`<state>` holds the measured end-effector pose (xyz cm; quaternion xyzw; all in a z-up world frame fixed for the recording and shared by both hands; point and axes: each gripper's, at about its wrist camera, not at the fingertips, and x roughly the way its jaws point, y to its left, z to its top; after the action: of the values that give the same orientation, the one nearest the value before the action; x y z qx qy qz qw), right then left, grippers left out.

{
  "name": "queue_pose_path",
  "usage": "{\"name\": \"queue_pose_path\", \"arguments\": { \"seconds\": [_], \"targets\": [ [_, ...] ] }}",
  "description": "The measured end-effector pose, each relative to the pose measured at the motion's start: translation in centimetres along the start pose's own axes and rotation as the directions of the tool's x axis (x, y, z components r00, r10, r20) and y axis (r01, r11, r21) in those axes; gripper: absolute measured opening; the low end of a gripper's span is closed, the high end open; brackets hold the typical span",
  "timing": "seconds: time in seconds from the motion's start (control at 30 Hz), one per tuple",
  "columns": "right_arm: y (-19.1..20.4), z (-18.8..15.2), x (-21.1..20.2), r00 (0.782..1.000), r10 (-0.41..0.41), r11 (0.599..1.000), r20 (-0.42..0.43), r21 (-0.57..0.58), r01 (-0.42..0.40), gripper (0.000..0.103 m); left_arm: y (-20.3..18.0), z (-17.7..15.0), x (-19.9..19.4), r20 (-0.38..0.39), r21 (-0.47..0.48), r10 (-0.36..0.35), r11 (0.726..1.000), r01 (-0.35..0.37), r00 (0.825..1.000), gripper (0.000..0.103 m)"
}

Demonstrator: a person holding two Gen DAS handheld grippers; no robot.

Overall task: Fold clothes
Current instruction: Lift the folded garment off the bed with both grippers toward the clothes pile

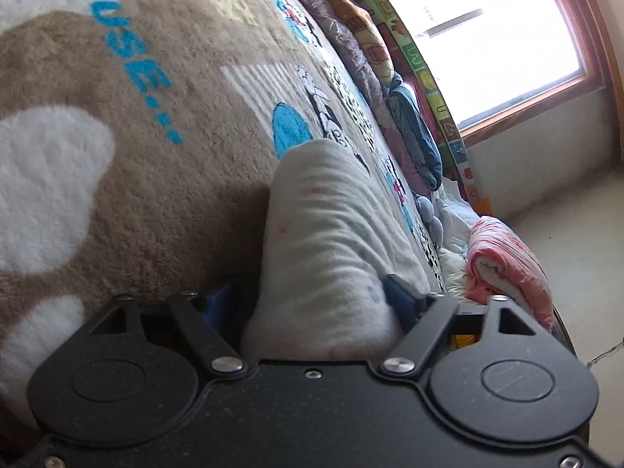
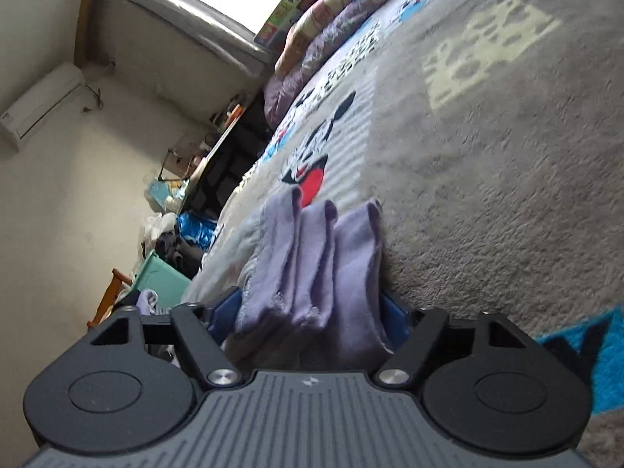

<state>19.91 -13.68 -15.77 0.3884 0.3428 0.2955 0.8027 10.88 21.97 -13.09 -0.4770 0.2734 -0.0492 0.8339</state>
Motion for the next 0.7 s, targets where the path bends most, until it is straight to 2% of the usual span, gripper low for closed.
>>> {"name": "queue_pose_path", "arguments": {
  "seconds": [0.03, 0.1, 0.2, 0.33, 0.4, 0.5, 0.7],
  "targets": [
    [-0.1, 0.4, 0.5, 1.0, 0.023, 0.999, -0.014, 0.029, -0.022, 0.054, -0.3, 0.0, -0.2, 0.012, 0.004, -0.011, 1.0, 0.011, 1.0, 0.058],
    [0.3, 0.9, 1.3, 0.999, 0.037, 0.998, -0.021, 0.043, -0.036, 0.051, -0.9, 0.1, -0.5, 0.035, 0.013, -0.034, 0.999, 0.034, 0.999, 0.054],
    [2.1, 1.9, 1.8, 0.997, 0.08, 0.997, -0.003, -0.007, -0.08, 0.047, -1.7, 1.1, -2.5, 0.099, 0.017, -0.091, 0.996, 0.089, 0.991, 0.053],
    [6.8, 3.6, 3.6, 0.983, 0.182, 0.981, -0.005, -0.062, -0.182, 0.047, -2.9, 3.4, -7.0, 0.234, -0.007, -0.123, 0.992, 0.128, 0.964, 0.053],
    [9.9, 4.4, 5.2, 0.972, 0.234, 0.968, -0.026, -0.085, -0.235, 0.047, -3.7, 4.9, -9.9, 0.318, -0.016, -0.118, 0.991, 0.13, 0.941, 0.053],
    [15.0, 5.2, 8.8, 0.946, 0.313, 0.943, -0.08, -0.096, -0.32, 0.047, -4.6, 7.2, -14.5, 0.44, -0.017, -0.115, 0.99, 0.137, 0.89, 0.054],
    [25.3, 4.0, 16.7, 0.865, 0.449, 0.874, -0.222, -0.09, -0.477, 0.047, -2.2, 13.4, -23.3, 0.588, -0.039, -0.091, 0.989, 0.141, 0.803, 0.054]
  ]
}}
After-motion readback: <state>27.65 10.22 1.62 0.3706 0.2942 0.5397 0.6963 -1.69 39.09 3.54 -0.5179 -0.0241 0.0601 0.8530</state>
